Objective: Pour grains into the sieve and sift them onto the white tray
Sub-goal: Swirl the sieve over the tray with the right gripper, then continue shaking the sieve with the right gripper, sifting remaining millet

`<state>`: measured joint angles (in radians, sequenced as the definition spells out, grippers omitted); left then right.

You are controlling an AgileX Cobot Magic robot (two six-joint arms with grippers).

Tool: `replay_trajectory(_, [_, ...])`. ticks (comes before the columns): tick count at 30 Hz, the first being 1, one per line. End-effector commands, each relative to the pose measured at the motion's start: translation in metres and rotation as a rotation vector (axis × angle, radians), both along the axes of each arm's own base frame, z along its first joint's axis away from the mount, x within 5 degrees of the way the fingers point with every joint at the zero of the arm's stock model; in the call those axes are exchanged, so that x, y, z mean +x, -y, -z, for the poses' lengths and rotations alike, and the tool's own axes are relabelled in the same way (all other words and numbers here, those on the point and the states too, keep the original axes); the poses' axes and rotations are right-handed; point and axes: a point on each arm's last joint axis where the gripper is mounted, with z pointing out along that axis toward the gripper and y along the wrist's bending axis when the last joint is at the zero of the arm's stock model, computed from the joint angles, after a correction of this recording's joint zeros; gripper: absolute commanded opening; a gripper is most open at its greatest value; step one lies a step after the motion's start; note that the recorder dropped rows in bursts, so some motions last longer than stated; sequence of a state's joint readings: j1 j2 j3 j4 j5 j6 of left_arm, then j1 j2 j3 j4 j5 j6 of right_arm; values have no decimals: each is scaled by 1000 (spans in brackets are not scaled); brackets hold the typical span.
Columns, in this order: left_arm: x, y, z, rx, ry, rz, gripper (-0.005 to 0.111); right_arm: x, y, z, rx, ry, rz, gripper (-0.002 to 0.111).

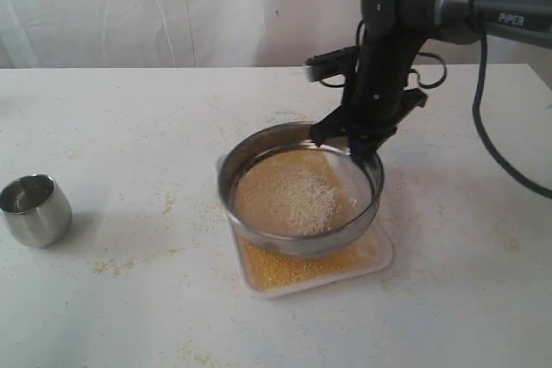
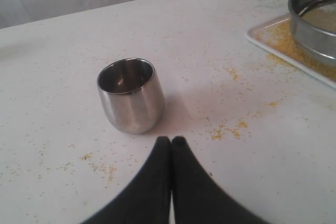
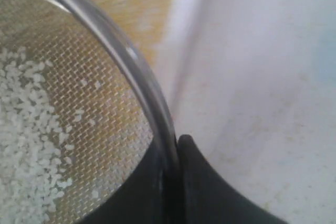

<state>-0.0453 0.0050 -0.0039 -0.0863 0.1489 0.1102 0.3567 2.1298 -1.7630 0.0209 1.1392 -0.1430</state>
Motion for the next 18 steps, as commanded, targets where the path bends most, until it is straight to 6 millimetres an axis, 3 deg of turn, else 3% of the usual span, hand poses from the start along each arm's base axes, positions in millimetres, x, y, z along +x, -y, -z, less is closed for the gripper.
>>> replay_trajectory(1, [0,0,1,-10,1,-2,0,-13,-17,-9,200,-101,-201,0])
replay_trajectory(2, [0,0,1,-10,1,-2,0,-17,-26,-11,251,-90,-316,0])
replay_trajectory(5, [0,0,1,-10,1,-2,0,-14,-17,-9,123,-67,-291,0])
replay_trajectory(8, [0,0,1,-10,1,-2,0,7,7,-8,-13,86,66,0])
replay_trajectory(9, [0,0,1,-10,1,-2,0,7,9,-8,1,70,112,0])
replay_trajectory(10, [0,0,1,-10,1,-2,0,3,4,-8,50,24,72,0])
replay_trajectory(12, [0,0,1,-10,1,-2,0,-13,-17,-10,219,-104,-193,0])
replay_trajectory(14, [0,0,1,-10,1,-2,0,-18,-29,-12,286,-83,-368,0])
replay_trajectory(16, [0,0,1,-10,1,-2,0,-16,-23,-10,185,-79,-333,0])
replay_trajectory(18, [0,0,1,-10,1,-2,0,0,-6,-8,46,41,-93,0])
